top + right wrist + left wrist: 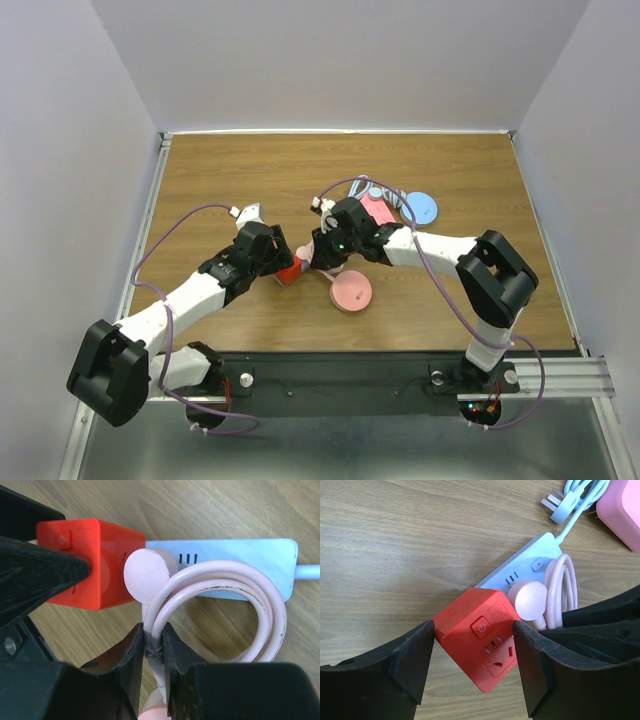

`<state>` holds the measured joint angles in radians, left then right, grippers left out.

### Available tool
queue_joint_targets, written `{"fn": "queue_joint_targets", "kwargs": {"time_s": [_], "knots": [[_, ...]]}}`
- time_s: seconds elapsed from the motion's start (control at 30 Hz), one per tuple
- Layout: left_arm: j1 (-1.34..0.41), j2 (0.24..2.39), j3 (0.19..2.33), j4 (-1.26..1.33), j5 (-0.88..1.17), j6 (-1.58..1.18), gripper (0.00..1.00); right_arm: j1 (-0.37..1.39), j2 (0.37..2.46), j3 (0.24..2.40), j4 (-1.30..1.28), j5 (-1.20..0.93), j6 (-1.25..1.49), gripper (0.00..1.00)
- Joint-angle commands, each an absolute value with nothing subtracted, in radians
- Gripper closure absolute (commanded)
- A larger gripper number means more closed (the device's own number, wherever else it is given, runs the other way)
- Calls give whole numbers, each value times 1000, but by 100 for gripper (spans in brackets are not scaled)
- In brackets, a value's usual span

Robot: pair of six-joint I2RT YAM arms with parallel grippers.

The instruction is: Insert the plug

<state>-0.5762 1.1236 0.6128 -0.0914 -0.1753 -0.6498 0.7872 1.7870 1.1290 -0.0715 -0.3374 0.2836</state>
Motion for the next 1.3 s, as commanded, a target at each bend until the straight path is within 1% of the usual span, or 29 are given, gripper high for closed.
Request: {"fn": "queue_joint_targets", "kwargs": {"time_s": [0.0,0.23,0.87,1.27], "knots": [[-580,1134,581,-89,-127,-623,27,796,1792,1163,-69,-356,264,100],[-578,1141,584,-84,-117,-615,27,795,1798,1160,-84,-313,255,100],[-577,1166,588,-78,-97,-612,27,746,1824,1190,-91,-330,216,100],[-575,1183,594,-74,-89,-606,27,738,1836,1190,-98,-419,175,99]]}}
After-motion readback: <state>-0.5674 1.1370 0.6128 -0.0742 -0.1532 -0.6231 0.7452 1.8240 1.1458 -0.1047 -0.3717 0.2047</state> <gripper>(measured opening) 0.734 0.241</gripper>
